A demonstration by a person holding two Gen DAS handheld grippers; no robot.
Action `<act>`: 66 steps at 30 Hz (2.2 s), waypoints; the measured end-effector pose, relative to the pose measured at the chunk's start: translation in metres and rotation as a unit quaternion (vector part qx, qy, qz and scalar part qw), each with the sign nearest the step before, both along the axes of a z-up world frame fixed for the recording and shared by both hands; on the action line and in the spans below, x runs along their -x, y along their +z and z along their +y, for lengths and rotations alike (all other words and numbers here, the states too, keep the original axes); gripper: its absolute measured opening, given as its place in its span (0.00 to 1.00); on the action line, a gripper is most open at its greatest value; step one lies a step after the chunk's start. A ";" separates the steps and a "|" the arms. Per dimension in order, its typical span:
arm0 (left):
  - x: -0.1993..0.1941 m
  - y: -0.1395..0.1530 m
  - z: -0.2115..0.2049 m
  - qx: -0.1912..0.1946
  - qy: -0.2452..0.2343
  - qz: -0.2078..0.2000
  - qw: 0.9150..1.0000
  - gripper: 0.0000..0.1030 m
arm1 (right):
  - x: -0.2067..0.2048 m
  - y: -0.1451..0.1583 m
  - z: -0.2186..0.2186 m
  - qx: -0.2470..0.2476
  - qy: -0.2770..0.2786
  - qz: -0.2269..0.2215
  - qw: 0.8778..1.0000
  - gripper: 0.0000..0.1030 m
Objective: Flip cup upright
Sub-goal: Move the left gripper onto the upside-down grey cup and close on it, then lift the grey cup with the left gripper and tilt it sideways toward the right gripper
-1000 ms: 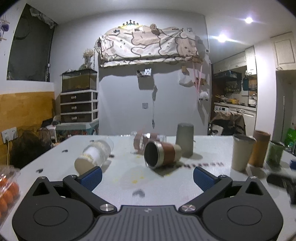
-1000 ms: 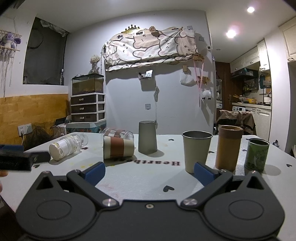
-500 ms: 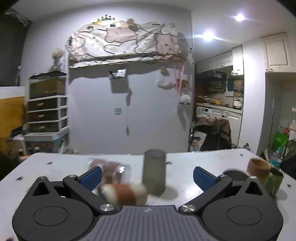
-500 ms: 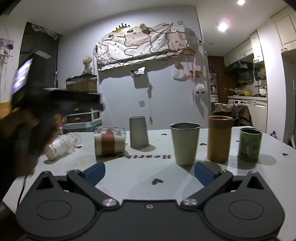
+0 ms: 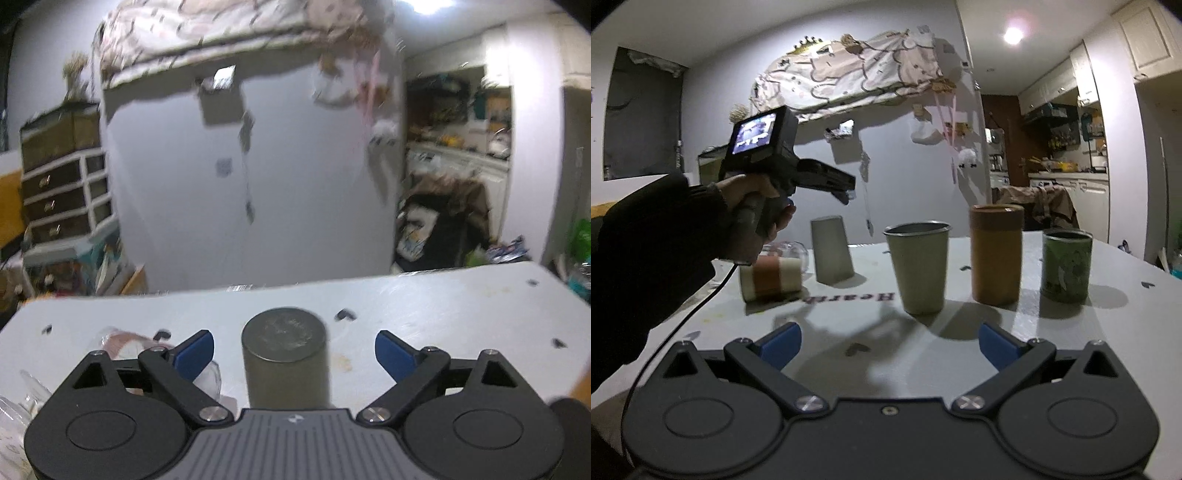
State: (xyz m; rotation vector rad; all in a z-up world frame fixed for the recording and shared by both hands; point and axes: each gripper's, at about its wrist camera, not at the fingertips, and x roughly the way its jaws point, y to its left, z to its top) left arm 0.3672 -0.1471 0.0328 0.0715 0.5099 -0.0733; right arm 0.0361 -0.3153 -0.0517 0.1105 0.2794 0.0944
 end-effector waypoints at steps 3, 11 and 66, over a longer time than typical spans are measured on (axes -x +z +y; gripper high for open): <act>-0.018 -0.011 0.005 0.014 0.014 0.022 1.000 0.89 | -0.006 -0.004 -0.004 0.000 -0.006 0.008 1.000 1.00; -0.015 -0.010 0.014 0.036 0.000 0.035 0.999 0.62 | -0.014 -0.010 -0.007 -0.006 -0.007 0.021 1.000 1.00; 0.321 -0.079 0.068 0.069 -0.191 0.050 0.978 0.62 | -0.021 0.009 0.020 -0.078 0.018 0.120 0.990 1.00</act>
